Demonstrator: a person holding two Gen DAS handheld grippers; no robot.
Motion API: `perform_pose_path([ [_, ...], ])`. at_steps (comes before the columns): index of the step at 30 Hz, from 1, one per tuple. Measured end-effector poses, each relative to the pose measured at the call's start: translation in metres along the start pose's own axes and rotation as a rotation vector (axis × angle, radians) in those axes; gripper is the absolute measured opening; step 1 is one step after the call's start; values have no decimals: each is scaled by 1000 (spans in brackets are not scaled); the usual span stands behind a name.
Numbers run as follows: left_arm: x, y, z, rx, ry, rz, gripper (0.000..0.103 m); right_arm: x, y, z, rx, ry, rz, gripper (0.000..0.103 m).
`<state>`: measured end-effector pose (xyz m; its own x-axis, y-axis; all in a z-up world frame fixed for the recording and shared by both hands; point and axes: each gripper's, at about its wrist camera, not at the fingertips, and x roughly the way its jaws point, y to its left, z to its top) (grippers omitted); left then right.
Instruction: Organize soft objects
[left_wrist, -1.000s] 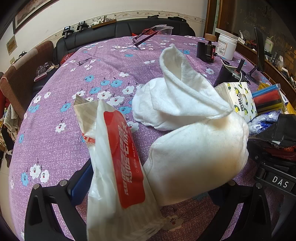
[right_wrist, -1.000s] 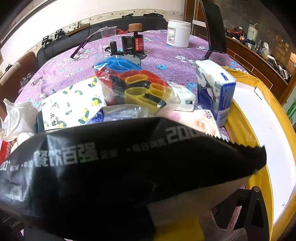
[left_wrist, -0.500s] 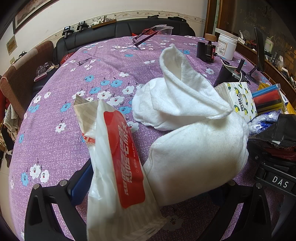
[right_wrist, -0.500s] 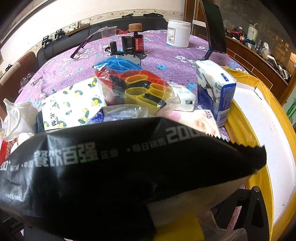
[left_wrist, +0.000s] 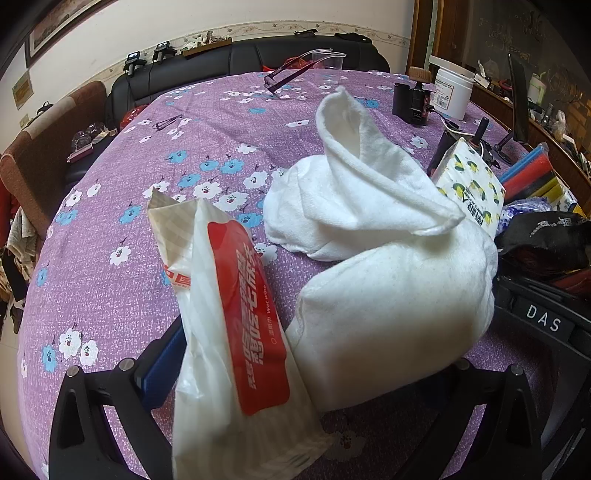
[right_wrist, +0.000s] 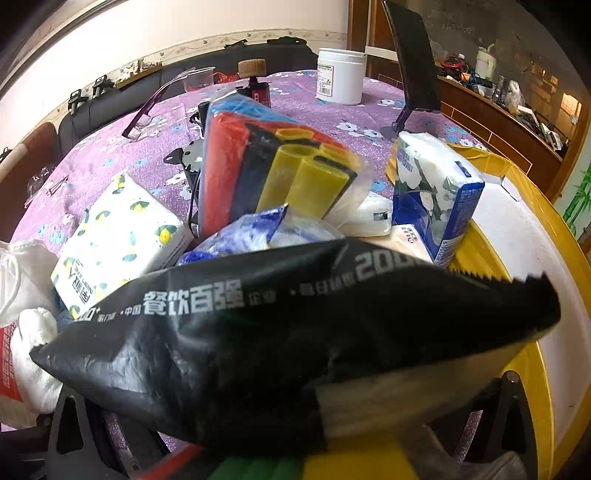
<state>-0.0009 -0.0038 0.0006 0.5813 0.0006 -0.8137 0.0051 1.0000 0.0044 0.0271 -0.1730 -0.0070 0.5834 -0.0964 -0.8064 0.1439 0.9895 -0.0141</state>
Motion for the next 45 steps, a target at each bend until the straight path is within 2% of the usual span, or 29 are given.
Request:
perform_pose_path([
  [40,0,0,0,0,0,0,103,0,1,0,30,-3,-19,103],
  [45,1,2,1,-14,1,8,103,-2,1,0,-1,16,-5,103],
])
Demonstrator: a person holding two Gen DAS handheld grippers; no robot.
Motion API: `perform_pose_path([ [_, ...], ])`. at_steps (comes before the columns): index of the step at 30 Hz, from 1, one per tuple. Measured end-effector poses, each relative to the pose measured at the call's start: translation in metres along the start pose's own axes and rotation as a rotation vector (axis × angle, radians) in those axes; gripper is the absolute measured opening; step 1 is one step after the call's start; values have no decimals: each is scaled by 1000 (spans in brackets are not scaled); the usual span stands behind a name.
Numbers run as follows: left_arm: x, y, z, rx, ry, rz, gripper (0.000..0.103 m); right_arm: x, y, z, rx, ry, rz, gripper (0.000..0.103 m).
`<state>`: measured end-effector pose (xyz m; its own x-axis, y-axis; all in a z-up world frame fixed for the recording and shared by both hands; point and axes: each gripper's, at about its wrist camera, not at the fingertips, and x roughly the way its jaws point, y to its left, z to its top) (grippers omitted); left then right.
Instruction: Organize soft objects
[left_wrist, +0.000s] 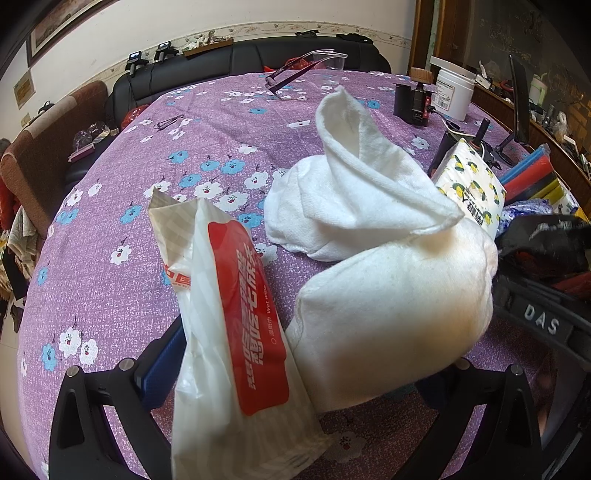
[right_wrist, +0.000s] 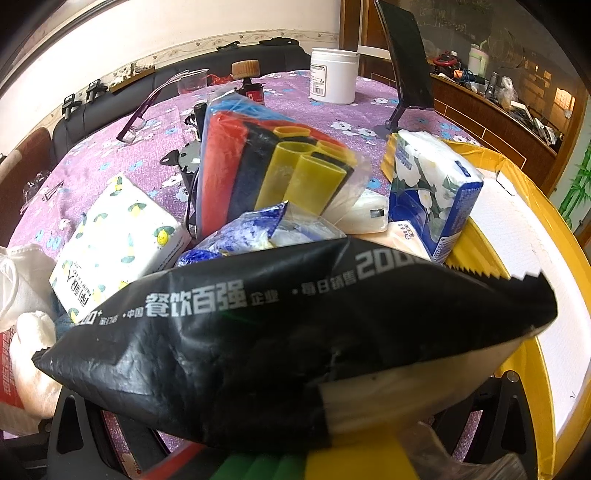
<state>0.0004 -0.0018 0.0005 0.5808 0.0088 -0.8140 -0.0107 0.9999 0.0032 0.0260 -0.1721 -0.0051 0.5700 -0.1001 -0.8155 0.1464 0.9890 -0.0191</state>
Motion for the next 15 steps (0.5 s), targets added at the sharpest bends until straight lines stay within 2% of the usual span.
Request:
perform_pose_path([
  [5,-6,-2,-2,-53,69,34,103,-3,-7,-3,-273,54,200,103],
  [7,-16,-4,-10,-72,86,-1,103,-7,-17,-5,-388,80,313,103],
  [8,-24,-4,-17,-88,80,-36,103,-10,-24,-6,-410,94,372,103],
  [10,-38,-2,-30,-129,77,-89,103,-20,-40,-9,-438,138,587,103],
  [11,-46,-1,-36,-148,65,-109,103,-25,-45,-11,-450,153,652,103],
  [14,-65,6,-53,-206,20,-121,103,-43,-59,-14,-505,106,733,100],
  [15,-69,7,-56,-227,7,-121,103,-46,-63,-14,-518,94,757,89],
])
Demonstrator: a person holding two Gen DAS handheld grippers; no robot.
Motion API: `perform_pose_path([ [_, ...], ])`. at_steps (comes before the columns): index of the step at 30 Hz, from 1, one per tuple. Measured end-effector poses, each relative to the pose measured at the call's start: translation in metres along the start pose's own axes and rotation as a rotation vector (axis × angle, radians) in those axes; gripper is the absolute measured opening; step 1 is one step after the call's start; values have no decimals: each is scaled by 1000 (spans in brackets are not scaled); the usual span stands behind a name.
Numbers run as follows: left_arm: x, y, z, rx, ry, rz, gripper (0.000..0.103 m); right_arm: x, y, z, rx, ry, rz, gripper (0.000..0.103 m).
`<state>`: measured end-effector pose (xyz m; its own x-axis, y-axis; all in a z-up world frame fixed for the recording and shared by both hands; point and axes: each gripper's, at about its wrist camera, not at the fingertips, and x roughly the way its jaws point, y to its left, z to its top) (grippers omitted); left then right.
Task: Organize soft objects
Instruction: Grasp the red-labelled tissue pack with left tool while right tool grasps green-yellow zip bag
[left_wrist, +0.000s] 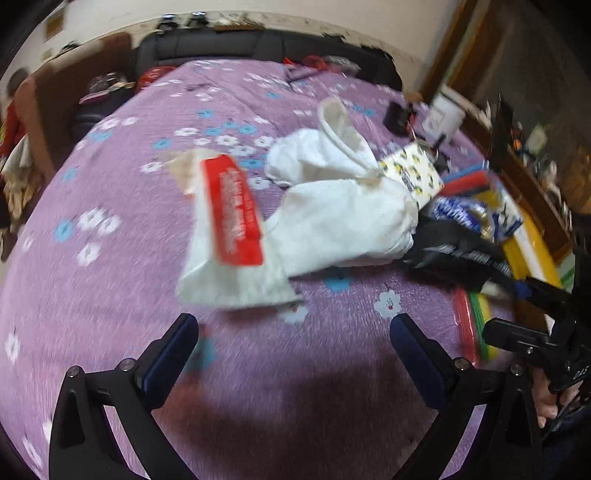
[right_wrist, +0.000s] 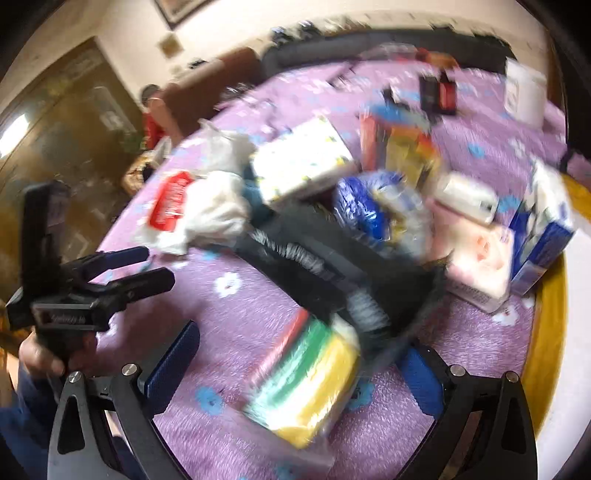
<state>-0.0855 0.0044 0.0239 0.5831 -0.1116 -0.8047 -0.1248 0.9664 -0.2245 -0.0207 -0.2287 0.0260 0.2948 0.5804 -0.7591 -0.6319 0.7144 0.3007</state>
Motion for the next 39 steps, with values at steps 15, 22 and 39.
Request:
perform_pose_path([
  [15,-24,-2,-1,-23,-87,44,90,13,-7,-10,28,89,-81,71],
  [22,-27,24,7,-93,-95,73,90,3,14,-26,-71,67,-103,43],
  [39,32,39,49,-209,-37,-1,40,-84,-26,-55,63,-152,6,42],
])
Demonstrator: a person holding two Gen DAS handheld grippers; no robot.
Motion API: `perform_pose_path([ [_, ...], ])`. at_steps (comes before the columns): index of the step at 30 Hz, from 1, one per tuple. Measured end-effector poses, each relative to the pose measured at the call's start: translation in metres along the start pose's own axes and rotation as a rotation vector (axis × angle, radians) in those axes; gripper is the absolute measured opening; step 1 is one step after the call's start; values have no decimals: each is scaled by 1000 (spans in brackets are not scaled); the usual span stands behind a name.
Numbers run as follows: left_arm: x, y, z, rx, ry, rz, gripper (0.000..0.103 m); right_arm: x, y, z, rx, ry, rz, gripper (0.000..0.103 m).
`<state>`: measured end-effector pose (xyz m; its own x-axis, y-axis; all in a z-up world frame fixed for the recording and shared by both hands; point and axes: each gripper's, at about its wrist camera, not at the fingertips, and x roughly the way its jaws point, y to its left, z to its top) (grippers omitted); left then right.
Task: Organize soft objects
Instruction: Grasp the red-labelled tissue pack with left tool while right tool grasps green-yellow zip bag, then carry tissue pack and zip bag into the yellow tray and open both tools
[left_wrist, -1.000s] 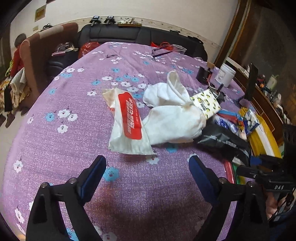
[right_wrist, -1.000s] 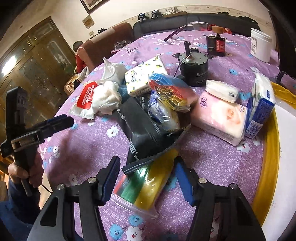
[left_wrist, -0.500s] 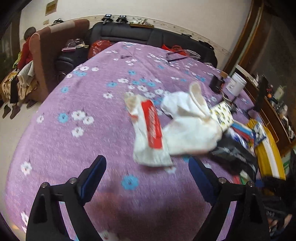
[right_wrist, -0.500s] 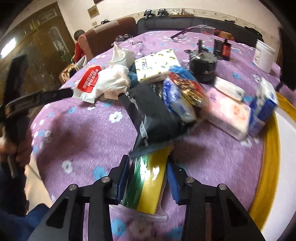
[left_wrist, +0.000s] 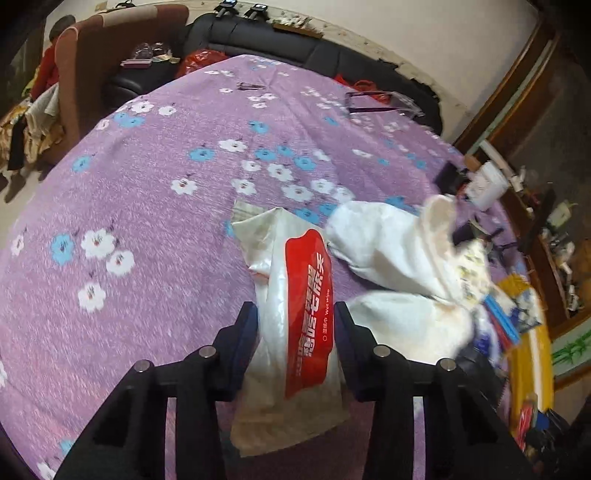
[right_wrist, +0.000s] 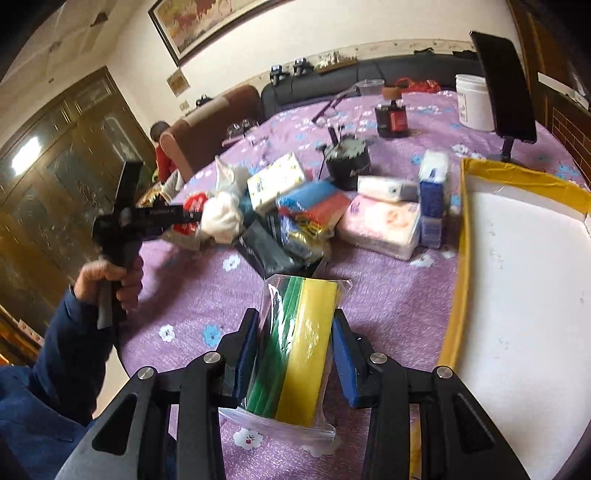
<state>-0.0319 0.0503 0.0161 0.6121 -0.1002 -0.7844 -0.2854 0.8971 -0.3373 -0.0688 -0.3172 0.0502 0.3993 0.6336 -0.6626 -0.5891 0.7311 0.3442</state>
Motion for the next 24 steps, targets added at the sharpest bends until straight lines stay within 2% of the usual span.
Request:
perform_pose_path([
  [7,-44,-17,-26,68,-91,12,40,-8,-9,6,24,-50,20,42],
  [12,-58,-39,-32,119,-96,-17,40,-12,-14,6,42,-66,17,42],
  [19,-76,-92,-37,210,-106,-115,40,-35,-33,10,80,-119,6,42],
  [24,-79,-150,-37,300,-89,-205,40,-60,-66,22,144,-176,-45,42],
])
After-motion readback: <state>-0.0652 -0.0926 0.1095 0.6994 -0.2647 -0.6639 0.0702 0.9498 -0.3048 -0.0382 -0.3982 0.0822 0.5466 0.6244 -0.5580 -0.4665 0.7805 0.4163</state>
